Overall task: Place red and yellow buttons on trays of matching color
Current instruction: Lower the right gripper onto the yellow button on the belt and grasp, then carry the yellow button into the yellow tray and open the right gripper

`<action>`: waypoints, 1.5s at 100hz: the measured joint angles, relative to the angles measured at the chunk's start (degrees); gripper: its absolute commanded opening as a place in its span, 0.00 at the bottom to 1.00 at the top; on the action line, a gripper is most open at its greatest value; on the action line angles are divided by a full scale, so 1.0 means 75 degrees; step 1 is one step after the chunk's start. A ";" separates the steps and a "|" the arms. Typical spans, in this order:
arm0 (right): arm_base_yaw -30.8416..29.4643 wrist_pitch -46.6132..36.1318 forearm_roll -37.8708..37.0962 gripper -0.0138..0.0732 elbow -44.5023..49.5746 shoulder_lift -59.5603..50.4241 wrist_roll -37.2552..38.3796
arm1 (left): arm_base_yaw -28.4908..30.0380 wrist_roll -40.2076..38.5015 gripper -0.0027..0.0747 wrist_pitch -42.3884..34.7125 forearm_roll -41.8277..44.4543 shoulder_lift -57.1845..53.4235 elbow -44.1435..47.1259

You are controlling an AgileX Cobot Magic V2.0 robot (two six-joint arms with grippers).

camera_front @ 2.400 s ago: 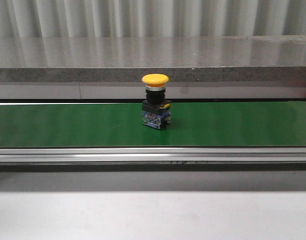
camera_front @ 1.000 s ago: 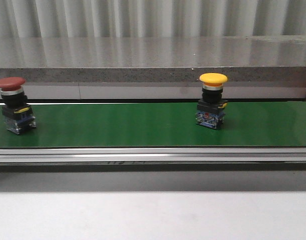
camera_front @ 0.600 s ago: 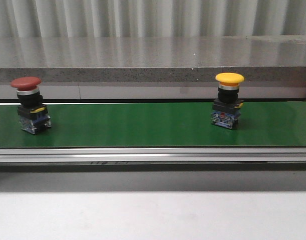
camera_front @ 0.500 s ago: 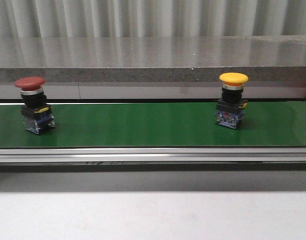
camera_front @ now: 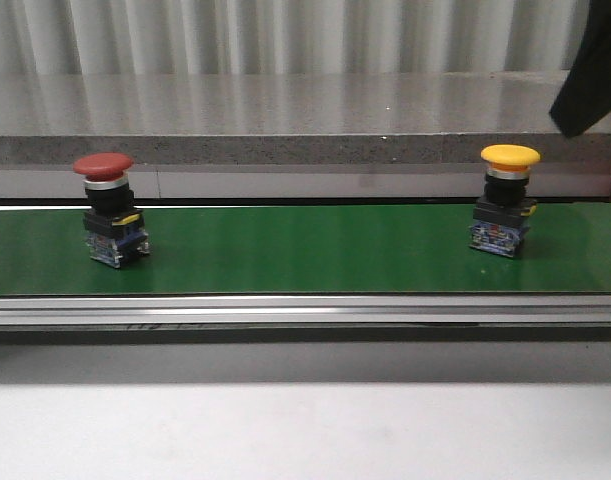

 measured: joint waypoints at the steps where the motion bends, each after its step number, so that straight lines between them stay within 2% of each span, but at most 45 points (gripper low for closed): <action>1: 0.0002 0.0000 0.0000 0.90 -0.0039 0.0044 0.0000 | 0.0000 0.0000 0.01 0.0000 0.0000 0.0000 0.0000; 30: 0.0075 -0.0411 0.0016 0.87 -0.0780 0.1592 -0.0043 | 0.0000 0.0000 0.01 0.0000 0.0000 0.0000 0.0000; 40: 0.0075 -0.0470 0.0001 0.73 -0.0928 0.2025 -0.0055 | 0.0000 0.0000 0.01 0.0000 0.0000 0.0000 0.0000; 52: 0.0075 -0.0478 -0.0009 0.43 -0.0947 0.2299 -0.0055 | 0.0000 0.0000 0.01 -0.0014 0.0000 0.0000 0.0000; 59: 0.0061 -0.0455 -0.0015 0.30 -0.0960 0.2336 -0.0055 | 0.0000 0.0000 0.01 -0.0014 0.0000 0.0000 0.0000; 66: 0.0028 -0.0328 -0.0015 0.25 -0.1067 0.2336 -0.0055 | 0.0000 0.0000 0.01 -0.0014 0.0000 0.0000 0.0000; 84: -0.0404 0.0707 -0.0015 0.25 -0.1663 0.2095 -0.0055 | 0.0000 0.0000 0.01 -0.0014 0.0000 0.0000 0.0000; 103: -0.1634 0.1455 -0.0015 0.25 -0.2172 0.1307 -0.0055 | 0.0000 0.0000 0.01 -0.0014 0.0000 0.0000 0.0000; 123: -0.3722 0.1759 -0.0044 0.25 -0.2190 0.0806 0.0076 | 0.0000 0.0000 0.01 -0.0014 0.0000 0.0000 0.0000; 138: -0.5305 0.1595 -0.0056 0.25 -0.2190 0.0806 0.0338 | 0.0000 0.0000 0.01 -0.0014 0.0000 0.0000 0.0000; 150: -0.6272 0.1152 -0.0073 0.25 -0.2190 0.0866 0.0718 | 0.0000 0.0000 0.01 -0.0014 0.0000 0.0000 0.0000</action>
